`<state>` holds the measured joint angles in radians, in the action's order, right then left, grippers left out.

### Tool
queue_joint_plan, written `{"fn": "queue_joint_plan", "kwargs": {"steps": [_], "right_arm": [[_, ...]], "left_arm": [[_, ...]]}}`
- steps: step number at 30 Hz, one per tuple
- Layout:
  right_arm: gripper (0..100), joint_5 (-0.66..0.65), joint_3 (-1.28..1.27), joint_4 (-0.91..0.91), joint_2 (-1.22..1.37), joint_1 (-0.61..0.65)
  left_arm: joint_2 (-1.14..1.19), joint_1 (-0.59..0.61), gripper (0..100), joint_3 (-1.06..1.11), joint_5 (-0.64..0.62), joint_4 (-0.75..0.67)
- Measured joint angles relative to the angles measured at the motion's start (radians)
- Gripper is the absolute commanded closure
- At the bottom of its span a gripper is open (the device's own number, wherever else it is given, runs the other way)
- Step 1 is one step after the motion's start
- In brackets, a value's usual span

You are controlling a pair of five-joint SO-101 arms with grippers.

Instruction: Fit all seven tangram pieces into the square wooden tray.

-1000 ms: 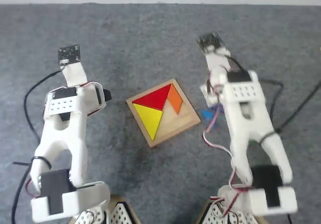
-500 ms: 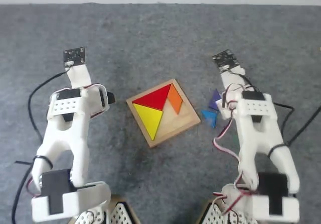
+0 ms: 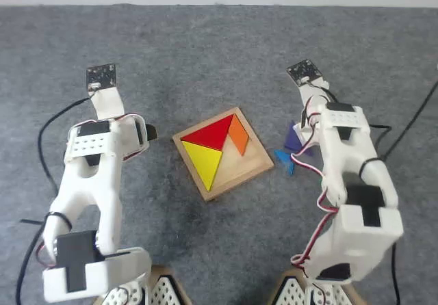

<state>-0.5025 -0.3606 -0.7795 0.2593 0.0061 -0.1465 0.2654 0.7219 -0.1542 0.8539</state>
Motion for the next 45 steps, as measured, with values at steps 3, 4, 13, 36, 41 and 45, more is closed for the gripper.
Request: {"fn": "queue_joint_plan", "kwargs": {"steps": [3, 4, 13, 36, 41, 45], "right_arm": [[81.1, -0.005, 0.035, -0.012, 0.041, -0.002], [81.1, -0.011, 0.044, -0.026, 0.044, 0.005], [85.7, -0.018, 0.091, -0.055, 0.081, 0.114], [99.1, 0.187, 0.107, -0.226, -0.209, 0.250], [99.1, 0.245, 0.109, -0.190, -0.206, 0.445], [99.1, 0.281, 0.164, -0.143, -0.091, 0.479]], "left_arm": [[0.000, 0.000, 75, 0.000, 0.000, 0.000], [0.000, 0.000, 75, 0.000, 0.000, 0.000], [0.000, 0.000, 75, 0.000, 0.000, 0.000], [0.000, 0.000, 75, 0.000, 0.000, -0.003], [0.000, 0.000, 75, 0.000, 0.000, -0.003], [0.000, 0.000, 75, 0.000, 0.000, -0.003]]}}
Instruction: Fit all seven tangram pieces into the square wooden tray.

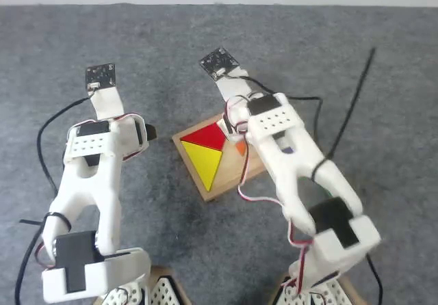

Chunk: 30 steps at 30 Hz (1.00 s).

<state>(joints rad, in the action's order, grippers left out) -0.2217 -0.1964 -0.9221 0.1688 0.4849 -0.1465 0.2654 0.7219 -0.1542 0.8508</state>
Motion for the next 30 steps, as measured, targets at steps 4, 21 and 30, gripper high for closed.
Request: {"fn": "queue_joint_plan", "kwargs": {"steps": [4, 21, 30], "right_arm": [[99.1, 0.015, 0.097, 0.003, 0.132, -0.003], [79.9, 0.018, 0.158, -0.018, 0.239, 0.097], [80.0, 0.057, 0.160, -0.061, 0.233, 0.104]], "left_arm": [[0.000, 0.000, 75, 0.000, 0.000, 0.000], [0.000, 0.000, 75, 0.000, 0.000, 0.000], [0.000, 0.000, 75, 0.000, 0.006, 0.000]]}}
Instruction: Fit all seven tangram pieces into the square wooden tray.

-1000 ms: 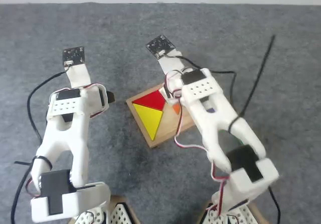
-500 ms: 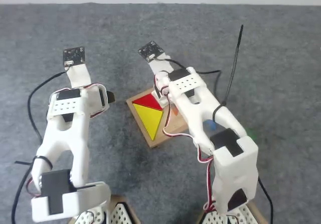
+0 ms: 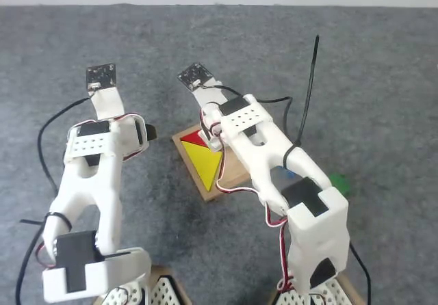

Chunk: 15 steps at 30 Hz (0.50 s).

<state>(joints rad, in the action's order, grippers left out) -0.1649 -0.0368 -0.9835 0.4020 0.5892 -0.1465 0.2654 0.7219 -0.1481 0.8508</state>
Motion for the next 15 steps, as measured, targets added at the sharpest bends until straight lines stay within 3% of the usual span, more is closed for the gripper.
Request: {"fn": "queue_joint_plan", "kwargs": {"steps": [15], "right_arm": [[80.0, 0.069, -0.006, -0.097, -0.060, 0.078]], "left_arm": [[0.000, 0.000, 75, 0.000, 0.003, 0.000]]}}
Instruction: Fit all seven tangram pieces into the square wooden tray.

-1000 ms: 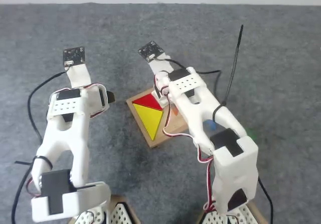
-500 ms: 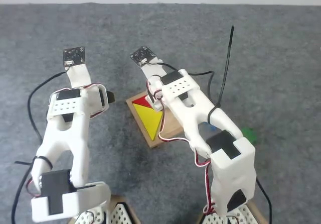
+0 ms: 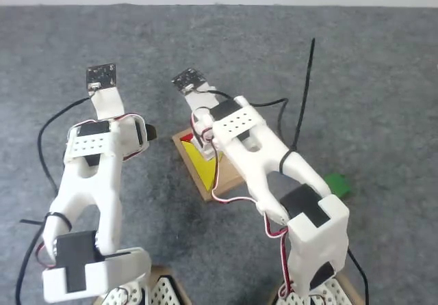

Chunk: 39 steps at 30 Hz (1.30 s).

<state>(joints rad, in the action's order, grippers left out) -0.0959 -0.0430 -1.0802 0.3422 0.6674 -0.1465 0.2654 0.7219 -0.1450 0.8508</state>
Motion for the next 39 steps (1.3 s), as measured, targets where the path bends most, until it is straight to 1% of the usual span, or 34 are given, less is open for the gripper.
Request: {"fn": "queue_joint_plan", "kwargs": {"steps": [3, 16, 22, 25, 27, 31, 34, 39], "right_arm": [[80.0, 0.002, -0.002, -0.003, 0.000, 0.021], [80.1, 0.037, -0.002, -0.060, -0.012, 0.017], [80.1, 0.021, -0.005, -0.110, -0.169, -0.026], [80.1, -0.003, -0.078, -0.138, -0.262, -0.058], [80.1, -0.040, -0.167, -0.110, -0.285, -0.094], [80.1, -0.084, -0.344, 0.044, -0.287, -0.140], [80.1, -0.094, -0.377, 0.109, -0.287, -0.124], [80.1, -0.097, -0.384, 0.149, -0.287, -0.077]], "left_arm": [[0.000, 0.000, 75, 0.000, 0.000, 0.000], [0.000, 0.000, 75, 0.000, 0.023, 0.000], [0.000, 0.000, 75, 0.000, 0.023, 0.000], [0.000, 0.000, 75, 0.000, 0.023, 0.000], [0.000, 0.000, 75, 0.000, 0.023, 0.000], [0.000, 0.000, 75, 0.000, 0.023, 0.000], [0.000, 0.000, 75, 0.000, 0.023, 0.000], [0.000, 0.000, 75, 0.000, 0.023, 0.000]]}}
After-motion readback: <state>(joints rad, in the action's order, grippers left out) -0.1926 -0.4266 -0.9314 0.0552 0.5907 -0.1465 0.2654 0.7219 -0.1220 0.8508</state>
